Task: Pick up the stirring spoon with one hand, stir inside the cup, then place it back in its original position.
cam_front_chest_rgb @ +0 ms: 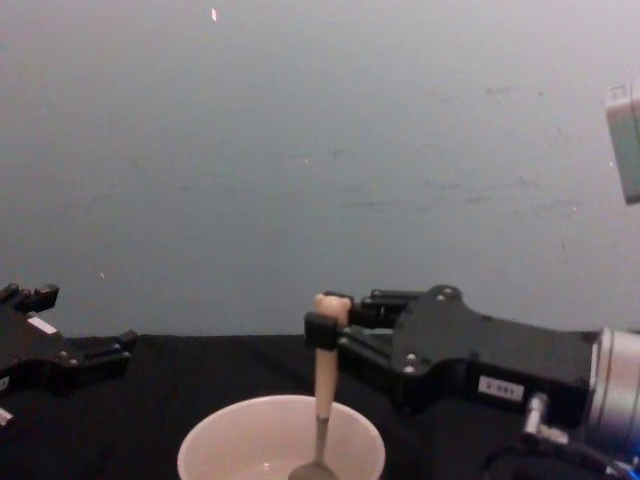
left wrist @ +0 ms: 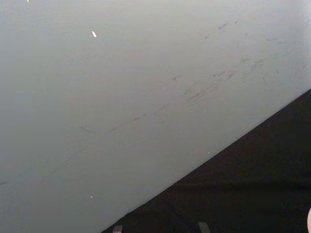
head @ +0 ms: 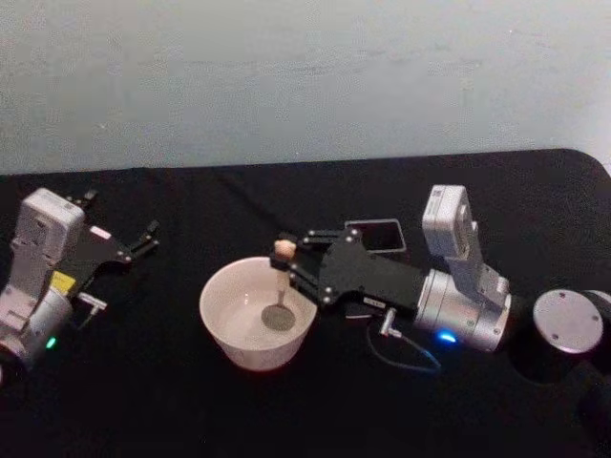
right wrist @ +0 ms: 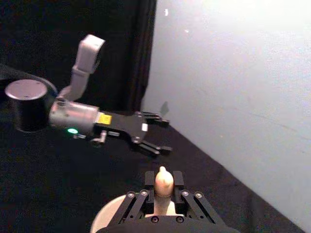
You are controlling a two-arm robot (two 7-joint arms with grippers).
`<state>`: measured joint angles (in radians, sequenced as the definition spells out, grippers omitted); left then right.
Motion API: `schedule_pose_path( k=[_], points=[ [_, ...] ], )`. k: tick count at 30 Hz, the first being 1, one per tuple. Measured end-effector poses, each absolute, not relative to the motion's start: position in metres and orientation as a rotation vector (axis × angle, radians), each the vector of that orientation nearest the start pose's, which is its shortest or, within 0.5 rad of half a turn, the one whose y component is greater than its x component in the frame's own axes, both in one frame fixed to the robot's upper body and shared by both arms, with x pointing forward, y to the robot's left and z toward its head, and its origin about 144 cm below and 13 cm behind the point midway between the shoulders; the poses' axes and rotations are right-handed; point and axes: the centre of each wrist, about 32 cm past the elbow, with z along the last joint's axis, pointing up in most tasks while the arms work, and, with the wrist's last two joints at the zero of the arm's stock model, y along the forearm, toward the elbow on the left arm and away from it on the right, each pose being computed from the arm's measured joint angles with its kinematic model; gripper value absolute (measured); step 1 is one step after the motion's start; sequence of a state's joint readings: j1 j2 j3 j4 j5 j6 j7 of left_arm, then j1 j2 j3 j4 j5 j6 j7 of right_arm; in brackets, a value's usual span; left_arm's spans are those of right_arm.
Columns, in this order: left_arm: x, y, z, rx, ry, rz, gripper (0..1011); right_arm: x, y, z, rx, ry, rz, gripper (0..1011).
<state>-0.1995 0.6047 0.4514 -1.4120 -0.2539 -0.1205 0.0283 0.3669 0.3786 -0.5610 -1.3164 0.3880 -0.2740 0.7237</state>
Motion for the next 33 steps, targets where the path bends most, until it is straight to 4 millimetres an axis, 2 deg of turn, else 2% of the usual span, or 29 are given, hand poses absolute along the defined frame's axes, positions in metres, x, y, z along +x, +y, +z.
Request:
schedule_pose_path(
  k=[9,18,24,33],
  points=[
    [0.489,0.31,1.14,0.304,-0.285,1.248,1001,0.526,-0.197,1.15,0.011,-0.195,-0.367,214],
    [0.489,0.31,1.14,0.304,-0.285,1.248,1001,0.542,-0.184,1.151,0.017,-0.208,-0.391,214],
    [0.489,0.31,1.14,0.304,-0.285,1.248,1001,0.552,-0.184,1.151,0.01,-0.224,-0.434,214],
    [0.489,0.31,1.14,0.304,-0.285,1.248,1001,0.554,-0.191,1.151,0.0,-0.228,-0.467,214]
  ],
)
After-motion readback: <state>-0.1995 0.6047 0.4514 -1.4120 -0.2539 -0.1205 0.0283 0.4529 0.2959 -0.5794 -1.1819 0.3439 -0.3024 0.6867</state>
